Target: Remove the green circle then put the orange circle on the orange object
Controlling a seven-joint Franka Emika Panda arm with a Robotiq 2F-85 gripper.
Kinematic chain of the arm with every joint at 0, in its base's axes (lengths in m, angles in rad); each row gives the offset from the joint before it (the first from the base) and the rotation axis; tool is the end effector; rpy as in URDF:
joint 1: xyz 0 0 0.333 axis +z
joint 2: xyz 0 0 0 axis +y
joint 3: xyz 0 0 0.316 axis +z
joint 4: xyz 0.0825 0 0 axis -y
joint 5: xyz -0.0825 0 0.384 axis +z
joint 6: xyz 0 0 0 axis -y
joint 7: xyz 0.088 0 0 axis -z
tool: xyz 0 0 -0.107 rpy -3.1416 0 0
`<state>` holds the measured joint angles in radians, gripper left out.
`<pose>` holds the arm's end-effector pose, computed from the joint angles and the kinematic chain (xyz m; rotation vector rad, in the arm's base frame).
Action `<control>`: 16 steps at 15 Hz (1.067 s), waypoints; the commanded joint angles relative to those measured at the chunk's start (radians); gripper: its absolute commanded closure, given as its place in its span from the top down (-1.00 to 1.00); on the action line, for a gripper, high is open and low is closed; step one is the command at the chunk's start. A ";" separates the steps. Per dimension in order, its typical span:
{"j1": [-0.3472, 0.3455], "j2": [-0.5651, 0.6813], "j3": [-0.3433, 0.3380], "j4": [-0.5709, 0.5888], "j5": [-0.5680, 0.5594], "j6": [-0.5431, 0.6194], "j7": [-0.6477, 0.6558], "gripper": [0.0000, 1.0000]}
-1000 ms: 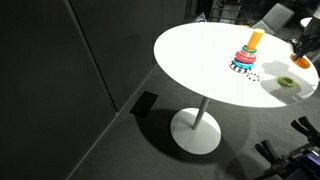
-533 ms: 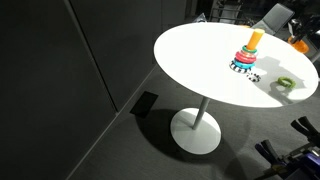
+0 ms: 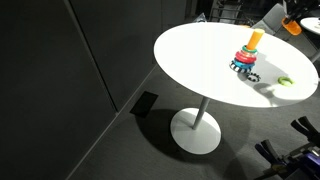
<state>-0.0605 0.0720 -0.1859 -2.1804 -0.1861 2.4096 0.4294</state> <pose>0.5419 -0.1366 0.3733 2.8868 -0.8075 0.2557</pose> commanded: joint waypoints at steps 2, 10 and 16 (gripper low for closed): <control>0.005 0.027 0.047 0.089 0.019 -0.062 0.051 -0.92; 0.040 0.090 0.087 0.181 0.011 -0.112 0.120 -0.92; 0.061 0.146 0.089 0.231 0.017 -0.147 0.122 -0.92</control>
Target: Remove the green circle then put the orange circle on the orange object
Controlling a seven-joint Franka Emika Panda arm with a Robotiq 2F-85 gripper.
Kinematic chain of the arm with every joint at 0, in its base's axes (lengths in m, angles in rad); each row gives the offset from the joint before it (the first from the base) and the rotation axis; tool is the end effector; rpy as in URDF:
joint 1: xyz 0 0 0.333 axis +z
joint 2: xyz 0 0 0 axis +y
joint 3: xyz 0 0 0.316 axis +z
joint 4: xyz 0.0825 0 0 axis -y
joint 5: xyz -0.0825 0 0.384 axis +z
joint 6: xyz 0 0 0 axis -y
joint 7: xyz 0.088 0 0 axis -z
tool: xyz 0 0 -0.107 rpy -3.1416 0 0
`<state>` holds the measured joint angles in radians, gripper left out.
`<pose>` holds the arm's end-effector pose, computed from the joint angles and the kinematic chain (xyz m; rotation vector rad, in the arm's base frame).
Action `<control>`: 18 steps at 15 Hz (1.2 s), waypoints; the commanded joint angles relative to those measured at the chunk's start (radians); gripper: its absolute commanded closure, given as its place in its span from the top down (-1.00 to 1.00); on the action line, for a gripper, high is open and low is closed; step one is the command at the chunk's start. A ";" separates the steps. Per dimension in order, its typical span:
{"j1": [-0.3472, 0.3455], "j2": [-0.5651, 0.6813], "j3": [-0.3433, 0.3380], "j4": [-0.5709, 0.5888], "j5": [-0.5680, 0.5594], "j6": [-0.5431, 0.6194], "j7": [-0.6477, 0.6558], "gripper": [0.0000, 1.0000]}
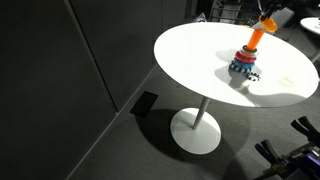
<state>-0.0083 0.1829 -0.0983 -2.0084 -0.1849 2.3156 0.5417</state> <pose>0.5961 -0.0655 0.3781 2.8977 -0.7840 0.2345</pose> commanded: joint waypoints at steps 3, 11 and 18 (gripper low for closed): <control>0.017 0.057 0.002 0.079 0.018 -0.079 0.008 -0.92; 0.031 0.085 0.003 0.104 0.019 -0.107 0.005 -0.93; 0.038 0.118 0.001 0.160 0.022 -0.146 0.007 -0.92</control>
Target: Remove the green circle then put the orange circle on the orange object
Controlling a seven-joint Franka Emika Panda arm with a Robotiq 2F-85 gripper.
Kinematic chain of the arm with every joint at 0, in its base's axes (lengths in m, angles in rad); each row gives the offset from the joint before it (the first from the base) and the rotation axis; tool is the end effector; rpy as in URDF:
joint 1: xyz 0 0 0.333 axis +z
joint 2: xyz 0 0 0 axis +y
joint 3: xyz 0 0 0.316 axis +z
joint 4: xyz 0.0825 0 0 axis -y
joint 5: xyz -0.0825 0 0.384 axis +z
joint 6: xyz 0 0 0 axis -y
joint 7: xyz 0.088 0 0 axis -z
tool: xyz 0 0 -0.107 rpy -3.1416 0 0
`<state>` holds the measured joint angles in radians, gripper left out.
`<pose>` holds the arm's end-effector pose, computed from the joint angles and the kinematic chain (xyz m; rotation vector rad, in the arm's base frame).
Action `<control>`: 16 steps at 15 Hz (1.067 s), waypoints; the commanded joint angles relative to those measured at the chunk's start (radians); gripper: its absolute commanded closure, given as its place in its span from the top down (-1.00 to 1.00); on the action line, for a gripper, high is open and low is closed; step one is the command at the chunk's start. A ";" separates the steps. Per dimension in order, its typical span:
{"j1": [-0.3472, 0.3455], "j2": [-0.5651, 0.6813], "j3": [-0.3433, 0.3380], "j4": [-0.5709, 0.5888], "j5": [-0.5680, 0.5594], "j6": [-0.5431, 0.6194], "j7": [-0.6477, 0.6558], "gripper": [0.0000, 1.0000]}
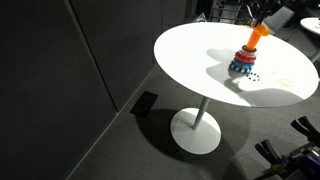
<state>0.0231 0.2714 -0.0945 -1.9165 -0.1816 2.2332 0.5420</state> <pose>0.6164 -0.0468 0.3587 2.8904 -0.7391 0.1254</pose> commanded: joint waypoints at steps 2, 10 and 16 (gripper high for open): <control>0.011 0.044 -0.006 0.099 0.007 -0.098 0.013 -0.92; 0.032 0.093 -0.012 0.183 -0.033 -0.206 0.024 -0.92; 0.046 0.121 -0.017 0.210 -0.072 -0.257 0.035 -0.92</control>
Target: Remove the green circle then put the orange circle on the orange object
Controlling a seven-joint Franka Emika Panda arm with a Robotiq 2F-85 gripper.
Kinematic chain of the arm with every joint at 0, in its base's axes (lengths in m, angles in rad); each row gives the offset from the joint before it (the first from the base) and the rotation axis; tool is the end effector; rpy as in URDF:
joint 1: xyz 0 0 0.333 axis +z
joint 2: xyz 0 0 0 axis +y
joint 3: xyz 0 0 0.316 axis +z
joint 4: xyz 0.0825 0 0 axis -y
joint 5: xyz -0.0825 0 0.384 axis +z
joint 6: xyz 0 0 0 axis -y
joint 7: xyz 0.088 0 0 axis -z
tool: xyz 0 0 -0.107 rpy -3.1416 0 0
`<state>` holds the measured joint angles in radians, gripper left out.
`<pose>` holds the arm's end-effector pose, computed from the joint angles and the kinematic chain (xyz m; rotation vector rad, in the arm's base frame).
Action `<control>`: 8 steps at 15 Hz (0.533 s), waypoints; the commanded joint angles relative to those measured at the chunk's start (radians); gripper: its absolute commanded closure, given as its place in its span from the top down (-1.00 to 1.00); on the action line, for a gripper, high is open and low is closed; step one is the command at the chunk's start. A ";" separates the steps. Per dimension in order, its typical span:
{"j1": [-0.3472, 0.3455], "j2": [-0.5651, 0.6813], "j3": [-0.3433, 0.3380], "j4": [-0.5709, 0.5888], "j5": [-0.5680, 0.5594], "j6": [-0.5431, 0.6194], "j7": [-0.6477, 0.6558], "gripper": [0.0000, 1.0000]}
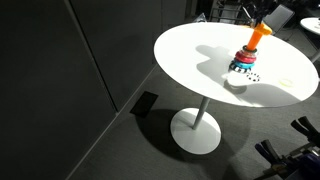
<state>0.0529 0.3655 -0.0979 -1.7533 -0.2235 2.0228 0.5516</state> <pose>0.6379 -0.0366 0.3567 2.8090 -0.6936 -0.0496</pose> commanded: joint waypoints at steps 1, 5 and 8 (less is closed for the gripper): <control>0.018 0.031 -0.016 0.049 -0.039 -0.052 0.030 -0.92; 0.019 0.043 -0.019 0.056 -0.059 -0.066 0.037 -0.92; 0.019 0.048 -0.019 0.058 -0.063 -0.066 0.033 -0.86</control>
<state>0.0572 0.3938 -0.1042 -1.7364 -0.2670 1.9958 0.5658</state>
